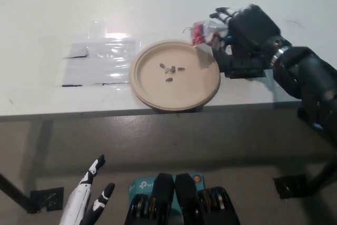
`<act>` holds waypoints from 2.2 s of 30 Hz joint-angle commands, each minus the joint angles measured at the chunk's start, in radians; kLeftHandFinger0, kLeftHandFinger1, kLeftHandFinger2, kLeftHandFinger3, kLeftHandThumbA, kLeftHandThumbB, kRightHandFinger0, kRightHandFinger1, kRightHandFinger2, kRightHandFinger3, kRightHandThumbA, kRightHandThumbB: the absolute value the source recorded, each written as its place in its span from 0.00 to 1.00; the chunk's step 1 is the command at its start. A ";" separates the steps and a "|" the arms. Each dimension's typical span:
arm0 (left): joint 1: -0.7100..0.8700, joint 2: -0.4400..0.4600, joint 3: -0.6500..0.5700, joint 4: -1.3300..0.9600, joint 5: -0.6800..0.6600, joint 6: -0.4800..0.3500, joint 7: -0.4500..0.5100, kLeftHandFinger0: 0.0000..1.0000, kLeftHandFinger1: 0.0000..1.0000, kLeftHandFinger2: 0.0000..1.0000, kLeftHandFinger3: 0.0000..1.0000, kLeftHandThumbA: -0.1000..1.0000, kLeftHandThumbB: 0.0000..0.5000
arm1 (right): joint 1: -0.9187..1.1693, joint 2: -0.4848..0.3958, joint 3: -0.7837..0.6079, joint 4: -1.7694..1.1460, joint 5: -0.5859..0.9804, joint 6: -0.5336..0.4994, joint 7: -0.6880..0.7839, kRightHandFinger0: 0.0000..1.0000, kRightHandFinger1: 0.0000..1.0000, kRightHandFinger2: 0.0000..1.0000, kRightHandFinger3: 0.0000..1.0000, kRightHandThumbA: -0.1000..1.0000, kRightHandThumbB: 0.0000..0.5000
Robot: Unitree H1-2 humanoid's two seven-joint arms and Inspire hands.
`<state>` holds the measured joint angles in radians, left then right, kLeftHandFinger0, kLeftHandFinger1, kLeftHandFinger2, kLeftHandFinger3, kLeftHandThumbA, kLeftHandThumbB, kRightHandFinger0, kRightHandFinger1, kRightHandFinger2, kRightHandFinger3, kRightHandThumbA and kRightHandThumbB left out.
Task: The robot picks up a small bag of sunflower seeds on the right hand side and take it to the empty plate on the left hand side then pours some sunflower seeds on to the plate.
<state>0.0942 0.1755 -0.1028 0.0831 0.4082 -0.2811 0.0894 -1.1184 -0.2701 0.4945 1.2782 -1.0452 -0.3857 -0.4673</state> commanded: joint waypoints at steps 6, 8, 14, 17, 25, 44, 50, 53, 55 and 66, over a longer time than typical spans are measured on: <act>0.038 -0.006 0.007 -0.022 0.012 -0.025 0.032 1.00 1.00 1.00 1.00 1.00 0.25 | 0.018 0.035 -0.227 0.004 0.327 -0.080 0.038 0.00 0.38 0.85 0.84 0.00 0.34; 0.042 -0.006 0.010 -0.021 0.007 -0.027 0.032 1.00 1.00 1.00 1.00 1.00 0.27 | 0.028 0.050 -0.278 0.015 0.366 -0.084 0.030 0.00 0.35 0.82 0.82 0.00 0.29; 0.050 -0.008 0.016 -0.017 -0.005 -0.033 0.035 1.00 1.00 1.00 1.00 1.00 0.29 | 0.040 0.063 -0.324 0.014 0.401 -0.084 0.026 0.00 0.30 0.80 0.89 0.00 0.23; 0.055 -0.010 0.018 -0.020 -0.003 -0.034 0.037 1.00 1.00 1.00 1.00 1.00 0.29 | 0.046 0.064 -0.337 0.007 0.423 -0.084 0.012 0.00 0.32 0.77 0.87 0.00 0.25; 0.061 -0.010 0.028 -0.015 -0.003 -0.038 0.041 1.00 1.00 1.00 1.00 1.00 0.28 | 0.086 0.028 -0.340 -0.030 0.505 -0.084 -0.069 0.00 0.31 0.63 0.64 0.00 0.36; 0.048 -0.011 0.033 -0.006 0.001 -0.037 0.041 1.00 1.00 1.00 1.00 1.00 0.29 | 0.152 -0.033 -0.138 -0.088 0.506 -0.084 0.091 1.00 1.00 1.00 1.00 0.92 1.00; 0.038 -0.008 0.035 -0.006 -0.008 -0.042 0.037 1.00 1.00 1.00 1.00 1.00 0.28 | 0.163 -0.024 -0.154 -0.115 0.552 -0.084 0.158 1.00 1.00 1.00 1.00 0.95 1.00; 0.039 -0.008 0.035 -0.010 -0.008 -0.037 0.034 1.00 1.00 1.00 1.00 1.00 0.29 | 0.175 -0.024 -0.165 -0.145 0.588 -0.084 0.203 1.00 1.00 1.00 1.00 0.95 1.00; 0.035 -0.005 0.035 -0.010 -0.008 -0.040 0.033 1.00 1.00 1.00 1.00 1.00 0.28 | 0.186 -0.027 -0.184 -0.194 0.623 -0.084 0.255 1.00 1.00 1.00 1.00 0.93 1.00; 0.015 -0.003 0.039 -0.002 -0.013 -0.038 0.031 1.00 1.00 1.00 1.00 1.00 0.29 | 0.324 -0.067 -0.314 -0.714 0.840 0.019 0.491 1.00 1.00 1.00 1.00 0.89 1.00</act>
<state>0.1232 0.1696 -0.0734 0.0874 0.4060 -0.2909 0.1007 -0.8305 -0.2899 0.2526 0.8200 -0.3864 -0.4336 -0.1261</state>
